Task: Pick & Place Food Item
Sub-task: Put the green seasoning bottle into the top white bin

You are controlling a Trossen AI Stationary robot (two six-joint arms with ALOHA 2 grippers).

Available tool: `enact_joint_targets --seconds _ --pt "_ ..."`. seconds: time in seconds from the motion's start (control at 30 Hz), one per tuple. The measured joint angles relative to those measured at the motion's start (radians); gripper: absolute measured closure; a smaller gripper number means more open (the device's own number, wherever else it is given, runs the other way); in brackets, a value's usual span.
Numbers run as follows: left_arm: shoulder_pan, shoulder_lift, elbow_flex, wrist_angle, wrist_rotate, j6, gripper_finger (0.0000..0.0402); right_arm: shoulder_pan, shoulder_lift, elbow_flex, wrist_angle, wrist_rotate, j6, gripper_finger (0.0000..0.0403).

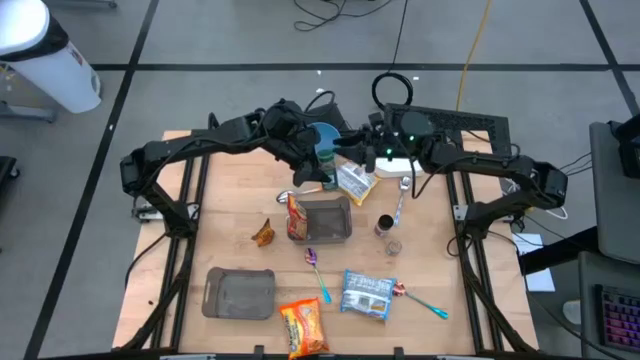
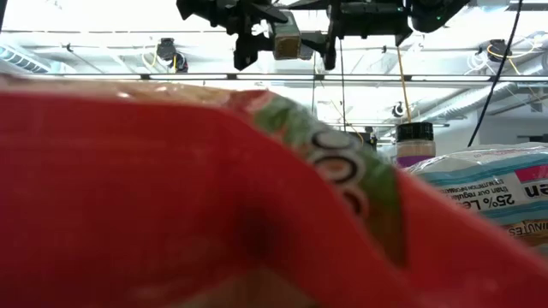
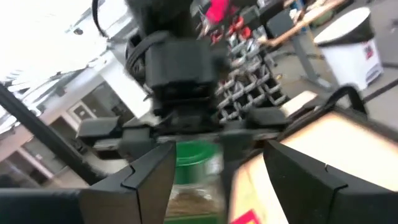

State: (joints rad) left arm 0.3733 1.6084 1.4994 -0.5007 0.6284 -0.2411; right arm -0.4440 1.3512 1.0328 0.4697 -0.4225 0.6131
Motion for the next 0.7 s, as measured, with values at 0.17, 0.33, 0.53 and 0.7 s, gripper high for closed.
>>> enact_joint_targets --seconds 0.17,0.33,0.53,0.7 --pt "0.007 -0.023 0.002 -0.012 0.004 0.018 0.0195 -0.086 -0.047 0.000 -0.034 -0.087 0.016 0.0166" --pt "0.025 -0.035 0.052 -0.057 -0.027 0.055 0.0195 -0.155 -0.080 0.018 -0.042 -0.141 0.049 0.0165" --pt "0.046 -0.031 0.142 -0.142 -0.084 0.133 0.0195 -0.199 -0.067 0.275 -0.305 -0.180 -0.130 0.0165" --pt "0.061 -0.031 0.168 -0.160 -0.095 0.144 0.0195 -0.194 0.013 0.472 -0.583 -0.157 -0.292 0.0159"
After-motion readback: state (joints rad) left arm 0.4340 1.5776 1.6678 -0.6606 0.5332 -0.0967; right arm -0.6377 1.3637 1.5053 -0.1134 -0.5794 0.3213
